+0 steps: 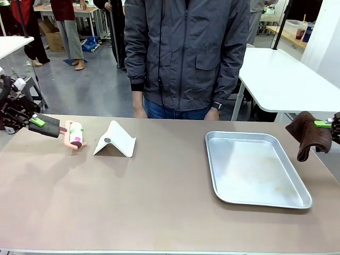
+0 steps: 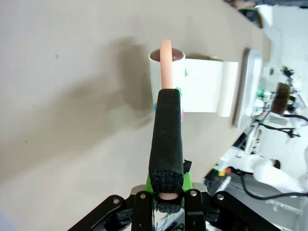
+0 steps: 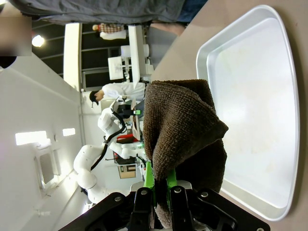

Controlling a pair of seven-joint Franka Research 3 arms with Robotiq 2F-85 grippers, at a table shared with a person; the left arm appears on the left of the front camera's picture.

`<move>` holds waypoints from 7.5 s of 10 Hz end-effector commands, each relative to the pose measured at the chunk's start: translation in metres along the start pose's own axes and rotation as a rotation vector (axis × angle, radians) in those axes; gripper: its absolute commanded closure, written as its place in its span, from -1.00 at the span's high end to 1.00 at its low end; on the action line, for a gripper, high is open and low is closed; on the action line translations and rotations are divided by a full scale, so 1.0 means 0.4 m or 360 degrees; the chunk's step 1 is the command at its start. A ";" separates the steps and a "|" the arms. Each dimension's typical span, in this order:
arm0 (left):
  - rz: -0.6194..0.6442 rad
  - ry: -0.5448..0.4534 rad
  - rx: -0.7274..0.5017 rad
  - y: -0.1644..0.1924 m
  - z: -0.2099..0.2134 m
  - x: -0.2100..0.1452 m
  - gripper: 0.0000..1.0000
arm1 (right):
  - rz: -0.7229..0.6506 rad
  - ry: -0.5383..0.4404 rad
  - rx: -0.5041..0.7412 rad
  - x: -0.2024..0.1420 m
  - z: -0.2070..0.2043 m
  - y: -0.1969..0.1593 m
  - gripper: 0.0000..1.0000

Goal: Clean the surface of the table.
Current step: Clean the area not pointed to by the person, then return the Lint Roller and towel to their original positions.

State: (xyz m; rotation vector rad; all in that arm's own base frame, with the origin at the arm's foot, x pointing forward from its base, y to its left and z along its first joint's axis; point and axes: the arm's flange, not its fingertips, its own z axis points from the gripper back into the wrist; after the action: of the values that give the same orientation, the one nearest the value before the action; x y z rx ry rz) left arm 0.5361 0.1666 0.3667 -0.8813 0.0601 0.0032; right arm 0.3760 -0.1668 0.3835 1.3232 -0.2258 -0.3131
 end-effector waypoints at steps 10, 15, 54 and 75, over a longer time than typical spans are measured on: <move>-0.0005 0.0030 -0.0808 0.108 0.335 -0.261 -0.82 | 0.0016 -0.0012 -0.0007 0.004 -0.001 0.008 -0.79; 0.0031 0.0042 -0.0802 0.118 0.321 -0.263 -0.82 | 0.0016 -0.0012 -0.0007 0.004 -0.001 0.008 -0.79; -0.0565 0.0344 -0.0003 -0.600 -0.125 -0.276 -0.55 | 0.0191 0.0542 -0.0136 -0.082 -0.839 0.102 -0.79; 0.0006 0.0491 0.0520 -0.624 -0.489 0.159 -0.55 | 0.0040 0.0412 -0.0316 -0.053 -0.990 0.046 -0.79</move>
State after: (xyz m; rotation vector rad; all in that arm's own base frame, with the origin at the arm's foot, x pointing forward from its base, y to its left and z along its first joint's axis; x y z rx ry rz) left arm 0.5881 -0.1495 0.4226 -0.5098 0.3225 -0.1235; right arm 0.4832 0.2054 0.3058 1.1218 -0.0047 -0.1130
